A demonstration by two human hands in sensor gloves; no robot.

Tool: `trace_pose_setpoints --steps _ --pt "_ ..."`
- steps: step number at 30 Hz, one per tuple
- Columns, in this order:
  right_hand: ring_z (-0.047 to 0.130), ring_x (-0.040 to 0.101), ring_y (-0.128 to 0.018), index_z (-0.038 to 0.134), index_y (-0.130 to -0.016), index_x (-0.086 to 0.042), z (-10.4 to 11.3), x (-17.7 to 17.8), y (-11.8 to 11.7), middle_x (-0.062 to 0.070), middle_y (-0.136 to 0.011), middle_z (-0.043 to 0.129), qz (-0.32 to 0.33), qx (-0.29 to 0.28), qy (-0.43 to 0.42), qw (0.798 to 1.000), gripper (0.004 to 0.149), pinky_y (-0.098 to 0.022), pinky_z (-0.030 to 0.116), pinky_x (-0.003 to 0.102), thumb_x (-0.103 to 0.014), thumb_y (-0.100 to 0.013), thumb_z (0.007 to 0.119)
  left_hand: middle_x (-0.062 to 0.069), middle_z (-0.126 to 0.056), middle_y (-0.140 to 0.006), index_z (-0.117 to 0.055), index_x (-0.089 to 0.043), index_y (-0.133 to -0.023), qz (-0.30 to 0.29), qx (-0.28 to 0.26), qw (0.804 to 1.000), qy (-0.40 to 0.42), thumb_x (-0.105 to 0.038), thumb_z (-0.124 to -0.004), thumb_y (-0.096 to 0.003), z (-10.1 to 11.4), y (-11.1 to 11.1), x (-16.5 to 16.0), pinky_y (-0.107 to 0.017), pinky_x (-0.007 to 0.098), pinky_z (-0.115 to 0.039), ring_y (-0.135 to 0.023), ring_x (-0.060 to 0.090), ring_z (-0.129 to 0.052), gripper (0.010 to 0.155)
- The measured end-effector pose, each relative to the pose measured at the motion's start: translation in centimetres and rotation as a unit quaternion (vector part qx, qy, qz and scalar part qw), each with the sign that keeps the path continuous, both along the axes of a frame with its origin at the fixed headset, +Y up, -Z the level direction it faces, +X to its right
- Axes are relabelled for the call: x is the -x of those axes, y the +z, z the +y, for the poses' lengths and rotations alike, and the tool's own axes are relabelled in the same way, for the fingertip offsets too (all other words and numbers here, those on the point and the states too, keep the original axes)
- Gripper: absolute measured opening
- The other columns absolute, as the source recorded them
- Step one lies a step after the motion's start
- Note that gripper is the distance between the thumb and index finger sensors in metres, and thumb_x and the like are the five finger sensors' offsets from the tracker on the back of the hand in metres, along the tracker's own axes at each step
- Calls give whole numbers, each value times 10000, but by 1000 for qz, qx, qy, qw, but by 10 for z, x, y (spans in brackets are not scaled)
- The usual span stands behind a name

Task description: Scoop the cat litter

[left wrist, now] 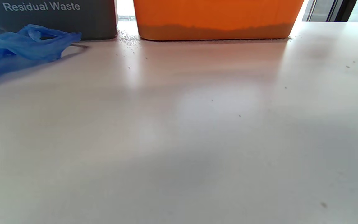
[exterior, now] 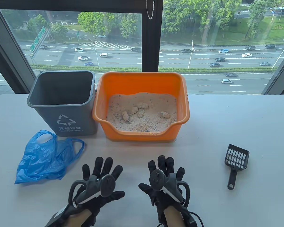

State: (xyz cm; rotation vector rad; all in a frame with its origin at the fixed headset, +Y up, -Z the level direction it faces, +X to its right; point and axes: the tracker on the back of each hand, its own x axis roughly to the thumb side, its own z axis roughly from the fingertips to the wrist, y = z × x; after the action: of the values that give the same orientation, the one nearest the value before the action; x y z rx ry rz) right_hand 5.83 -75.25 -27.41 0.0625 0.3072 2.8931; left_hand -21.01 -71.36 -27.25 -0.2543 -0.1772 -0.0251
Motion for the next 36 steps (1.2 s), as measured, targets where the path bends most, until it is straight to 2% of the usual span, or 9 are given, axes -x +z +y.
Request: trace_pose_setpoints --steps 4,7,14,17,19,22,25,28,36 --pt "-287 225 -857 92 -973 -422 0 -1 0 -42 -984 -247 0 7 -4 1000 888 -645 -17 717 -726 -311 601 -193 264 -1026 21 -570 -981 103 2 994 22 -798 -493 -280 24 -31 59 -633 660 82 -981 187 297 899" --pt "-287 226 -858 96 -975 -422 0 -2 0 -43 -986 -246 0 10 -6 1000 887 -644 -17 717 -726 -312 600 -215 253 -1031 -12 -576 -984 200 35 976 71 -775 -539 -301 24 -55 105 -648 658 94 -986 167 301 885" --pt "-288 225 -858 101 -978 -421 1 -2 -1 -44 -986 -246 1 9 -10 1000 886 -645 -18 716 -723 -313 603 -185 214 -1060 -41 -584 -980 411 130 893 130 -676 -616 -421 -25 -98 197 -729 651 -28 -1021 220 243 807" --pt "-287 225 -859 104 -979 -420 1 -4 -2 -44 -987 -245 -1 8 -11 1000 885 -645 -18 716 -722 -314 605 -59 44 -1163 -96 -492 -1028 469 102 863 157 -595 -671 -466 -46 -103 221 -780 634 -176 -1086 305 76 810" --pt "-281 228 -863 107 -981 -417 1 -5 -3 -41 -991 -240 -4 10 -13 1000 886 -643 -17 717 -721 -316 606 -9 -121 -1201 -108 -460 -1037 482 121 854 152 -554 -697 -486 -56 -106 228 -804 606 -297 -1111 347 -118 812" --pt "-273 231 -871 113 -986 -412 2 -7 -4 -37 -999 -231 -9 9 -14 1000 887 -642 -16 718 -722 -316 606 -33 -250 -1145 -194 -346 -1070 489 103 861 93 -511 -712 -486 -60 -111 229 -801 538 -367 -1054 287 -270 798" --pt "-273 232 -872 118 -987 -411 2 -8 -4 -37 -1001 -229 -10 10 -17 1000 883 -642 -16 719 -718 -320 610 -61 -687 -855 -577 -324 -923 476 67 873 80 -344 -740 -530 -52 -114 224 -717 446 -594 -825 196 -666 426" --pt "-269 234 -874 122 -990 -408 2 -10 -5 -35 -1003 -225 -13 8 -20 1000 883 -644 -13 717 -715 -323 613 -37 -715 -806 -593 -280 -906 434 82 895 66 -324 -747 -511 -48 -111 211 -627 408 -718 -720 177 -770 427" --pt "-249 246 -893 163 -994 -428 11 -19 -4 -37 -1018 -205 -20 -9 -59 998 850 -646 -7 718 -700 -335 627 -31 -739 -793 -624 -288 -884 252 12 963 98 -327 -768 -495 -6 -71 133 -574 410 -766 -672 191 -823 417"
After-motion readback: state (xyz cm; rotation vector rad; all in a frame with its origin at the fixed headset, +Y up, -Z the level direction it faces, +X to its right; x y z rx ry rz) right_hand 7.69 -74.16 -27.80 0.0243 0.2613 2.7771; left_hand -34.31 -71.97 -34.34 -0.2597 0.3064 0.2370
